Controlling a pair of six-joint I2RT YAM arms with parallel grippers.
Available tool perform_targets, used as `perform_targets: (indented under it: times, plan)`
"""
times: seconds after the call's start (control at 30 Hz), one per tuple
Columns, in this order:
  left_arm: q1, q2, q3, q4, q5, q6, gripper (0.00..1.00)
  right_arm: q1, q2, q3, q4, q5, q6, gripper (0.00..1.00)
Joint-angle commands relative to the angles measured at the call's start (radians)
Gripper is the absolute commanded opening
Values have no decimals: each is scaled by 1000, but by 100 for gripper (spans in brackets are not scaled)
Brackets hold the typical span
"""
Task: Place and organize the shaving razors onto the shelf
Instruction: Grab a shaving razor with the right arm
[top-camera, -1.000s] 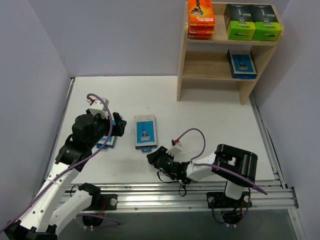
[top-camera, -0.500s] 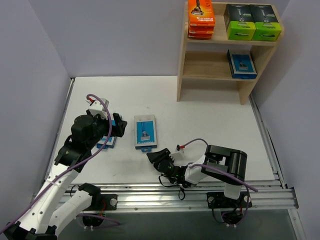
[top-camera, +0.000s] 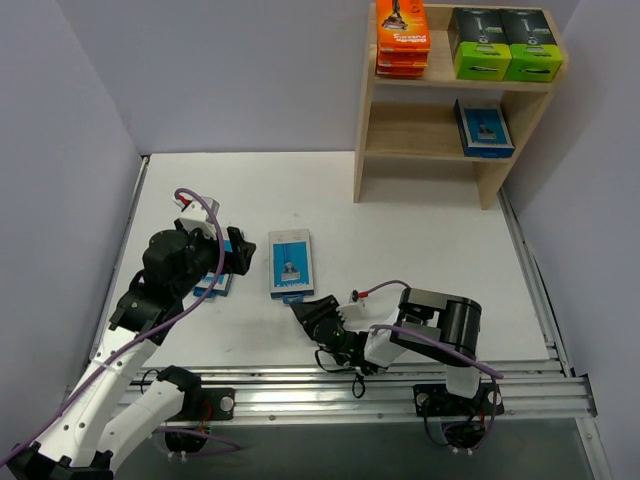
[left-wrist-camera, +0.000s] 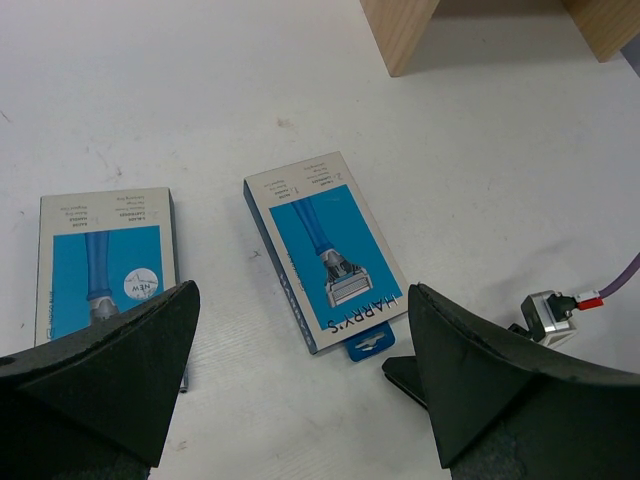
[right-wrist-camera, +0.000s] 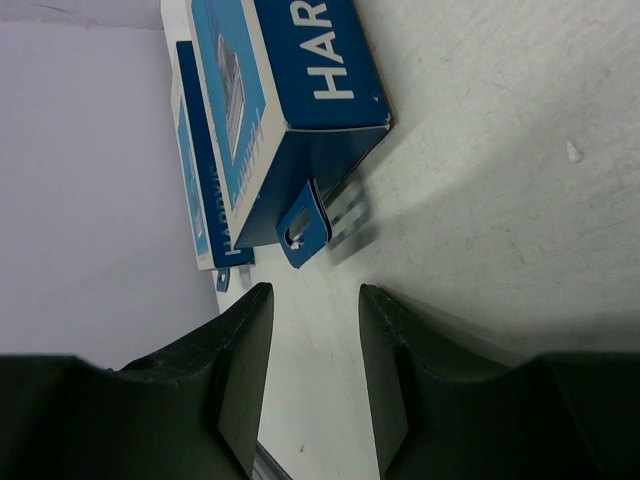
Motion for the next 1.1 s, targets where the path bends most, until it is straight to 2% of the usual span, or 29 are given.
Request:
perform_targets:
  times: [0.0,0.33,0.5,0.97,1.07]
  plan:
    - [-4,-12,27,30,17,-6,94,-25,35,17,-50,21,0,36]
    - [-6,-11,26,33,18,-6,94,-65,86,49,-28,-23,-17,34]
    - [-6,-9,26,35,24,-8,94,-78,99,65,-30,-34,-21,30]
    - [-7,-3,26,39,43,-13,94,-98,133,92,-19,-54,-33,29]
    - [-7,-3,24,39,43,-13,94,-101,133,94,-21,-49,-32,26]
